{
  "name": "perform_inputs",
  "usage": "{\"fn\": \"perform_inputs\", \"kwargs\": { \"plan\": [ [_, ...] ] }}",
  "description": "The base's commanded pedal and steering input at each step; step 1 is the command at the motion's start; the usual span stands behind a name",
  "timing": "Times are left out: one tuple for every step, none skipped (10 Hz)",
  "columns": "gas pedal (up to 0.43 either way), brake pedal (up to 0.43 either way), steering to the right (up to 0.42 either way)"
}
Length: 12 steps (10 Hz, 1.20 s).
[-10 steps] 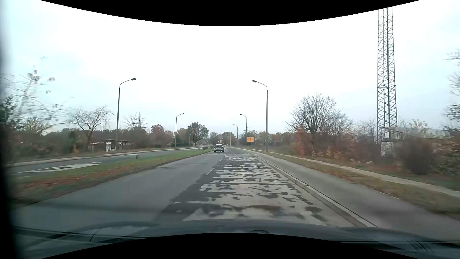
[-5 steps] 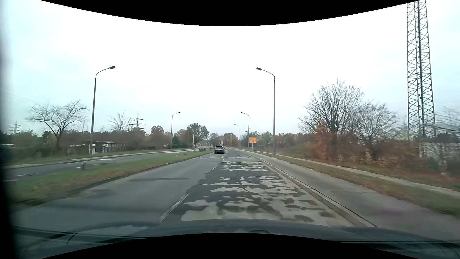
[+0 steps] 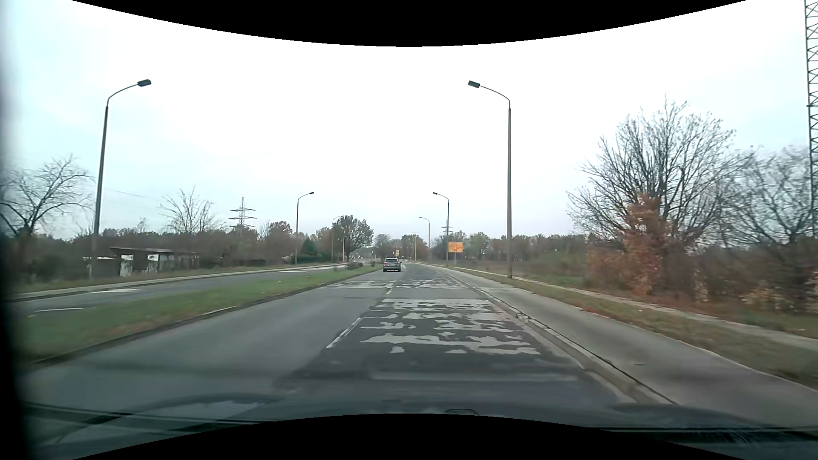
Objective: Follow the waypoints while adhering to traffic rules and regulations
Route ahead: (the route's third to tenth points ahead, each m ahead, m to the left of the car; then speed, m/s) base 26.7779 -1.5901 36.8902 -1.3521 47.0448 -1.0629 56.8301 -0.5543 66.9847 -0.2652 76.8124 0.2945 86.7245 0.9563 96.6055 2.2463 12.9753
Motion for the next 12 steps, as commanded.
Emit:
{"fn": "perform_inputs", "kwargs": {
  "plan": [
    [0.138, 0.0, -0.008],
    [0.138, 0.0, -0.007],
    [0.138, 0.0, -0.007],
    [0.138, 0.0, -0.006],
    [0.138, 0.0, -0.006],
    [0.138, 0.0, -0.005],
    [0.138, 0.0, -0.004],
    [0.15, 0.0, -0.002],
    [0.15, 0.0, -0.002],
    [0.15, 0.0, -0.002],
    [0.15, 0.0, -0.002],
    [0.15, 0.0, -0.002]
  ]
}}
